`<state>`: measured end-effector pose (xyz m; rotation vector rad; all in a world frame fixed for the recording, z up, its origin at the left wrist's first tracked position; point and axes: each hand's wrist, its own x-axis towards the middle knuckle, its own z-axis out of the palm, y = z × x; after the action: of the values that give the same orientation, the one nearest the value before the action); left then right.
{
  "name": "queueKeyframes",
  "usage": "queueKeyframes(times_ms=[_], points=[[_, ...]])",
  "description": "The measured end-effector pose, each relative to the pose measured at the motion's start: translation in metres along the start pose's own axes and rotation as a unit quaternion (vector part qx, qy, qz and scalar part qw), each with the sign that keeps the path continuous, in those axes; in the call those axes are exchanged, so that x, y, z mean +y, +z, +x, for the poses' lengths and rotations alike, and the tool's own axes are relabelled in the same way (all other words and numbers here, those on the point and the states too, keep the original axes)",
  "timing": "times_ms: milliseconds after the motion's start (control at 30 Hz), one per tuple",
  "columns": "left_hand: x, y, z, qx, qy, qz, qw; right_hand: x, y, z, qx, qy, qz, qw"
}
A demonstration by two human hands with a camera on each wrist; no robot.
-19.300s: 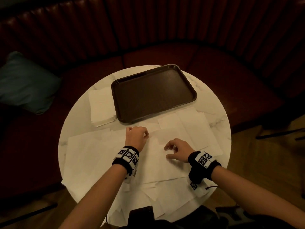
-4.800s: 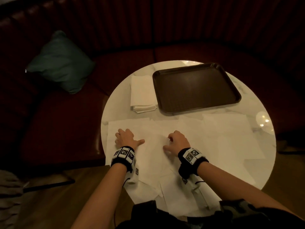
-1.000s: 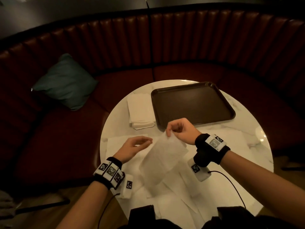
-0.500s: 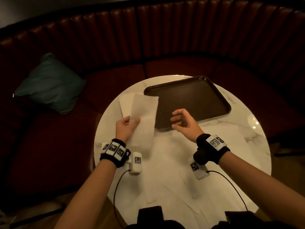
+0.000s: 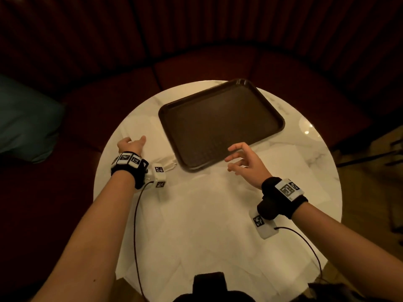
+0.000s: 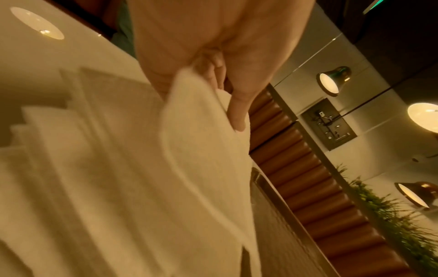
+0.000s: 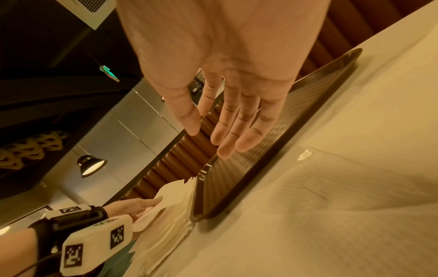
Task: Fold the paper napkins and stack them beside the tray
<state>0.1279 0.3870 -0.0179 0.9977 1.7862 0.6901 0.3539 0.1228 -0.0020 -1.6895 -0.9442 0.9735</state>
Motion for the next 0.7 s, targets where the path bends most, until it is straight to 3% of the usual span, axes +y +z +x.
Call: queueKeyframes(times_ms=[267, 433, 533, 700], points=[[-0.004, -0.012, -0.003, 0.038, 0.064, 0.065, 0.995, 0.006, 0.008, -0.001, -0.016, -0.004, -0.043, 0.999], [-0.027, -0.031, -0.031, 0.042, 0.206, 0.183, 0.960, 0.018, 0.005, -0.021, -0.051, 0.013, -0.187, 0.981], [-0.052, -0.035, -0.076, -0.038, 0.269, 0.199, 0.942, 0.025, -0.012, -0.038, -0.096, 0.067, -0.316, 0.941], [-0.102, -0.011, -0.165, -0.227, 0.269, 0.234, 0.906, 0.041, -0.034, -0.070, -0.207, 0.095, -0.486, 0.844]])
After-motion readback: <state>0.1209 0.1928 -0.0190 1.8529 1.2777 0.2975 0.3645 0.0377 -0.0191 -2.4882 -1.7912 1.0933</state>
